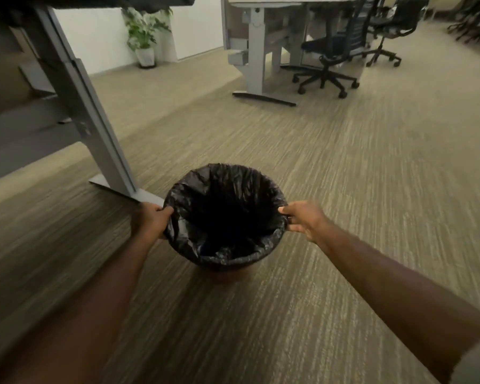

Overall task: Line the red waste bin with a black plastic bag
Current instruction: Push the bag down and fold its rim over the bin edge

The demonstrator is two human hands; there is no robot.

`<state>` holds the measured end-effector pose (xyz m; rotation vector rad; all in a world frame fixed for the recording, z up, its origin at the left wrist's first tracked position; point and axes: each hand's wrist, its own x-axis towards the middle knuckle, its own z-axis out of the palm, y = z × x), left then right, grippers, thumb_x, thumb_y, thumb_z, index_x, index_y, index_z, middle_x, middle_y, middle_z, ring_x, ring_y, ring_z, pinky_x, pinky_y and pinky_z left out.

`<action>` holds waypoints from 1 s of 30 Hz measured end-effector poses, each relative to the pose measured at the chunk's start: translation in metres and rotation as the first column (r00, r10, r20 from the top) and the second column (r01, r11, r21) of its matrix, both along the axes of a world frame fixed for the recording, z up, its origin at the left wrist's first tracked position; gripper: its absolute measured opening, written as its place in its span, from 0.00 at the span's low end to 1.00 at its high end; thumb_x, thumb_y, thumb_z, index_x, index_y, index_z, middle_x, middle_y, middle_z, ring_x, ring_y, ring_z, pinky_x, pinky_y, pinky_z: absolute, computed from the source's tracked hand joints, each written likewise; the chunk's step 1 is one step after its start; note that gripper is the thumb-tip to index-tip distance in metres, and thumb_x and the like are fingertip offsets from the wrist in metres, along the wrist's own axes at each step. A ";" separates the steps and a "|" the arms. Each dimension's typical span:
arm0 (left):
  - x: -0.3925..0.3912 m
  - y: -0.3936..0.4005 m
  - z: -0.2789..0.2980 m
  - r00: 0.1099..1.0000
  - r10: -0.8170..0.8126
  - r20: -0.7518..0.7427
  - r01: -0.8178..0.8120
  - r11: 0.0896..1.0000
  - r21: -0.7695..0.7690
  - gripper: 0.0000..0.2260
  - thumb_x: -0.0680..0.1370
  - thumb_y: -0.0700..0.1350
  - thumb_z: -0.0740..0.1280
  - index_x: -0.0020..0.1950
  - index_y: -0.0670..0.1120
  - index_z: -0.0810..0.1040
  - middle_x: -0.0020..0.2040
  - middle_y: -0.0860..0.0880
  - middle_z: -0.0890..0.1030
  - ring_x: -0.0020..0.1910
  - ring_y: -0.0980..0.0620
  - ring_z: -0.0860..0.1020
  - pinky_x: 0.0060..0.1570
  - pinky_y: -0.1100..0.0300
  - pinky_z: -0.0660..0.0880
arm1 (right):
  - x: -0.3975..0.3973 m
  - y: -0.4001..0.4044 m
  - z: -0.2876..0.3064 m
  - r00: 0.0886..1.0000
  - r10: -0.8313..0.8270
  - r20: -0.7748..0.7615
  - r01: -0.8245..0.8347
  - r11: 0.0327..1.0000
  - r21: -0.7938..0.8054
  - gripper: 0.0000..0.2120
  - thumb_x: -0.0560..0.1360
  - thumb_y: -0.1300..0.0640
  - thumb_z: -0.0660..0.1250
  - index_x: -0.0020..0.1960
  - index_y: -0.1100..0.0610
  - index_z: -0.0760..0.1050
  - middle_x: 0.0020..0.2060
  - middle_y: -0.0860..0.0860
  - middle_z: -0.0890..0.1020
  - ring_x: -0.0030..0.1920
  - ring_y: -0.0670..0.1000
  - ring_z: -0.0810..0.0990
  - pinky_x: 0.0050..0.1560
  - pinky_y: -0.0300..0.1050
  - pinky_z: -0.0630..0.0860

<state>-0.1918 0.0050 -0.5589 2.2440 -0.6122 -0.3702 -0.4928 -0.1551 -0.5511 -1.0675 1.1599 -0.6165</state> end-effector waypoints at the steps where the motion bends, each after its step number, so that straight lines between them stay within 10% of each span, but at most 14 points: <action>1: 0.008 -0.002 0.000 1.000 0.031 0.000 -0.031 1.000 0.005 0.18 0.75 0.48 0.72 0.29 0.38 0.79 0.32 0.37 0.81 0.38 0.36 0.85 0.42 0.46 0.82 | 0.013 -0.009 -0.002 1.000 0.012 -0.009 -0.012 1.000 0.000 0.08 0.74 0.70 0.70 0.53 0.65 0.78 0.50 0.62 0.84 0.41 0.57 0.84 0.32 0.46 0.81; 11: 0.047 -0.006 -0.019 0.989 0.135 -0.066 -0.124 0.981 0.151 0.16 0.74 0.49 0.74 0.46 0.35 0.85 0.50 0.34 0.86 0.49 0.37 0.85 0.51 0.46 0.82 | 0.075 -0.052 -0.038 0.987 0.112 -0.113 -0.110 0.994 0.019 0.12 0.74 0.71 0.69 0.57 0.72 0.78 0.45 0.63 0.85 0.37 0.58 0.85 0.26 0.46 0.81; 24: 0.059 0.011 -0.032 0.929 0.152 -0.337 -0.169 0.985 -0.023 0.16 0.72 0.53 0.76 0.40 0.39 0.81 0.47 0.36 0.86 0.45 0.39 0.85 0.50 0.35 0.82 | 0.072 -0.039 -0.034 0.986 0.124 -0.111 -0.129 0.991 -0.038 0.10 0.76 0.65 0.71 0.54 0.71 0.79 0.49 0.65 0.86 0.41 0.60 0.87 0.34 0.50 0.83; 30: 0.031 0.032 -0.018 0.972 0.207 0.114 -0.199 0.977 -0.079 0.27 0.80 0.61 0.60 0.35 0.41 0.80 0.36 0.39 0.83 0.36 0.40 0.81 0.37 0.53 0.73 | 0.056 -0.028 -0.028 0.968 0.071 -0.239 -0.106 0.985 -0.137 0.26 0.79 0.42 0.66 0.62 0.65 0.76 0.55 0.63 0.83 0.51 0.62 0.84 0.48 0.54 0.84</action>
